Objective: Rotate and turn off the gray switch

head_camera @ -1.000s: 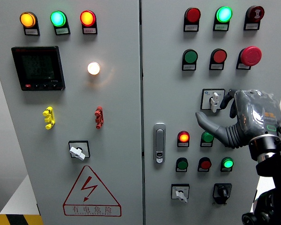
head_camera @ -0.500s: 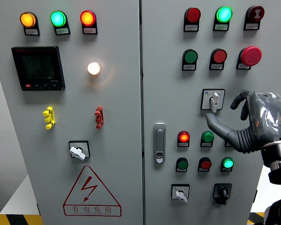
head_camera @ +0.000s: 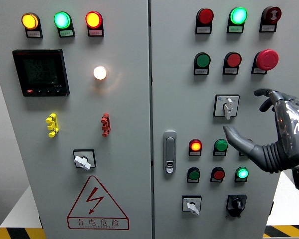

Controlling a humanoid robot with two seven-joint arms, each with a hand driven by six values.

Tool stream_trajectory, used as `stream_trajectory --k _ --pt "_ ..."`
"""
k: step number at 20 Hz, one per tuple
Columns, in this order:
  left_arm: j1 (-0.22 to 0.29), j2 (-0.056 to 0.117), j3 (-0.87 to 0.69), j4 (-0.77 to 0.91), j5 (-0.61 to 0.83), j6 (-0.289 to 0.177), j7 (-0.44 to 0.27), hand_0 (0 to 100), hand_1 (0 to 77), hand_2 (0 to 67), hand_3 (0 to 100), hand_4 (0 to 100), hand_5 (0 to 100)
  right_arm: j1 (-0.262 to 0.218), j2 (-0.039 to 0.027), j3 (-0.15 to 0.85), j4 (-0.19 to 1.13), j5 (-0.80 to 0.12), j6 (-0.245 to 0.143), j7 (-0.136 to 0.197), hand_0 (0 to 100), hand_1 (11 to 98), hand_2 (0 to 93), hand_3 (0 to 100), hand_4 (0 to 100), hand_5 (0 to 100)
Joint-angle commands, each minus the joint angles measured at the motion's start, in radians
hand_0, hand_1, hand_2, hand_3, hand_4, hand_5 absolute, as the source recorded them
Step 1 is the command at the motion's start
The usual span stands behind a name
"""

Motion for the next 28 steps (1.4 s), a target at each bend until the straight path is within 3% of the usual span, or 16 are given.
stream_trajectory --k 1,2,6,9,18,22,28 --pt "0.0 0.0 0.0 0.0 0.0 0.0 0.0 34 0.0 12.3 22 12 12 -0.009 0.0 0.0 0.022 -0.021 -0.015 0.054 0 29.7 16.6 22 12 31" --pt "0.0 0.0 0.0 0.0 0.0 0.0 0.0 34 0.0 12.3 22 12 12 -0.017 0.0 0.001 0.025 -0.031 -0.027 0.071 0 29.9 15.0 21 12 28" --pt "0.0 0.0 0.0 0.0 0.0 0.0 0.0 34 0.0 12.3 22 12 12 -0.045 0.0 0.004 0.048 -0.038 -0.05 0.085 0 31.2 13.5 16 10 14" --pt "0.0 0.0 0.0 0.0 0.0 0.0 0.0 34 0.0 12.3 22 12 12 -0.075 0.0 0.008 0.066 -0.04 -0.059 0.1 0 32.2 12.6 13 10 10" --pt "0.0 0.0 0.0 0.0 0.0 0.0 0.0 34 0.0 12.3 22 12 12 -0.149 -0.0015 0.008 0.134 -0.042 -0.085 0.103 0 33.3 11.7 13 9 7" --pt "0.0 0.0 0.0 0.0 0.0 -0.001 0.0 34 0.0 12.3 22 12 12 -0.155 -0.003 0.006 0.14 -0.042 -0.119 0.103 0 33.9 11.6 13 9 7" --pt "0.0 0.0 0.0 0.0 0.0 0.0 0.0 34 0.0 12.3 22 12 12 -0.164 -0.003 0.004 0.146 -0.042 -0.139 0.103 0 34.7 11.6 13 9 7"
